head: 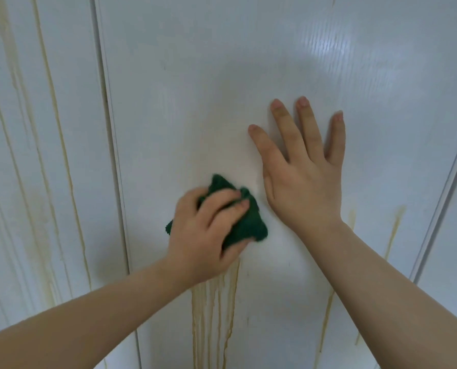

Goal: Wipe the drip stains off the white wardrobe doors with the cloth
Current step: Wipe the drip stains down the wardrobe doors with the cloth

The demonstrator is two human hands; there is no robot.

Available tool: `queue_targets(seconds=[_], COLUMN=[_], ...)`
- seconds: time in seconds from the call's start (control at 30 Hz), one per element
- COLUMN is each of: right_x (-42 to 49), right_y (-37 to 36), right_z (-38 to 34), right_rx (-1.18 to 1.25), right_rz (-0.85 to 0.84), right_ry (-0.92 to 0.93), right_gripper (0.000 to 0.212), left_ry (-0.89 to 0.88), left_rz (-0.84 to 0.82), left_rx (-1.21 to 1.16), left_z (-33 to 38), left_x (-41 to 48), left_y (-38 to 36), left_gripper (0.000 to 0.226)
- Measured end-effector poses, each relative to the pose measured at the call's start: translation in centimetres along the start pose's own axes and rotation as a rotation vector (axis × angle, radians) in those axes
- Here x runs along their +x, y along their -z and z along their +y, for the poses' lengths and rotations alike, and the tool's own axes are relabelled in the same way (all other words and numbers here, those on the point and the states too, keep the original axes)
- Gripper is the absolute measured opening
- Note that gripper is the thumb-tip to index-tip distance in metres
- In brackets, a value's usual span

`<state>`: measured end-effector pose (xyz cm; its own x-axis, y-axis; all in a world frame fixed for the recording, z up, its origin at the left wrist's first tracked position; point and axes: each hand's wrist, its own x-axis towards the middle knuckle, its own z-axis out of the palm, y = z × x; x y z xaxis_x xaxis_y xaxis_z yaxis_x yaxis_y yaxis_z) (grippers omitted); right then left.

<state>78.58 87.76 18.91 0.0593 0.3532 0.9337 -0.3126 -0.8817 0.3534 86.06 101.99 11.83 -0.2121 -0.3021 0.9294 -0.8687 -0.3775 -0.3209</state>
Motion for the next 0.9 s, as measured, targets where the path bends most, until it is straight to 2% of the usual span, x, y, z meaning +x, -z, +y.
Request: queue_targets(seconds=[0.03,0.07,0.1,0.13,0.2,0.3,0.33,0.37,0.4,0.47,0.5,0.53,0.6,0.67,0.73,0.77,0.8,0.83,0.9], right_x=[0.0,0.0,0.1,0.1,0.0,0.1,0.2,0.2,0.4,0.5,0.6,0.6,0.6,0.1,-0.7,-1.1,-1.5,-1.8,-2.4], right_y=[0.0,0.0,0.0,0.0,0.1,0.2,0.3,0.4,0.6,1.0,1.6,2.0,3.2,4.3,5.0,5.2,5.4,5.7,6.1], right_z=[0.0,0.0,0.0,0.0,0.0,-0.2,-0.2,-0.2,-0.2,-0.3,-0.3,-0.1,0.9,2.8,4.7,5.5,6.3,6.8,7.9], right_rx=[-0.004,-0.010,-0.018,-0.021,-0.020,-0.007,0.008,0.022,0.030,0.037,0.041,0.052,0.062,0.027,-0.035,-0.058,-0.071,-0.078,-0.095], right_rz=[0.003,0.009,0.012,0.011,0.014,-0.003,-0.016,-0.027,-0.037,-0.071,-0.089,-0.097,-0.079,-0.042,-0.023,-0.025,-0.031,-0.039,-0.072], right_ry=[0.003,0.011,0.014,0.014,0.007,-0.011,-0.018,-0.025,-0.034,-0.043,-0.044,-0.051,-0.092,-0.119,-0.151,-0.195,-0.254,-0.315,-0.359], right_gripper=[0.038,0.038,0.038,0.038,0.037,0.036,0.036,0.037,0.038,0.037,0.035,0.033,0.032,0.032,0.032,0.031,0.032,0.033,0.034], left_ry=[-0.247,-0.412,-0.473,-0.456,-0.225,0.447,0.524,0.444,0.203,-0.455,-0.656,-0.721,-0.572,-0.216,0.243,0.406,0.441,0.312,-0.231], left_rz=[-0.092,-0.166,-0.209,-0.206,-0.118,0.100,0.163,0.161,0.083,-0.192,-0.295,-0.333,-0.217,-0.019,0.202,0.270,0.280,0.223,-0.006], left_rx=[0.013,0.022,0.035,0.053,0.099,0.031,-0.015,-0.030,-0.024,-0.031,-0.034,-0.023,0.028,0.052,-0.057,-0.122,-0.151,-0.140,-0.089], left_z=[0.0,-0.5,-1.3,-2.0,-3.4,-3.4,-2.3,-1.2,-0.2,0.6,0.0,-0.8,-2.2,-2.3,-0.6,0.8,2.5,3.9,5.4], left_x=[-1.6,-2.3,-2.4,-2.1,-0.3,3.1,3.3,2.9,1.8,-1.0,-1.4,-1.1,0.4,2.7,4.7,5.1,5.1,4.5,2.6], left_y=[0.0,0.2,0.6,0.9,1.7,1.9,1.5,1.0,0.4,-0.4,-0.1,0.2,0.5,0.6,0.0,-0.7,-1.3,-2.0,-2.9], left_gripper=[0.034,0.030,0.029,0.030,0.038,0.047,0.045,0.043,0.040,0.031,0.027,0.024,0.028,0.034,0.037,0.038,0.039,0.040,0.036])
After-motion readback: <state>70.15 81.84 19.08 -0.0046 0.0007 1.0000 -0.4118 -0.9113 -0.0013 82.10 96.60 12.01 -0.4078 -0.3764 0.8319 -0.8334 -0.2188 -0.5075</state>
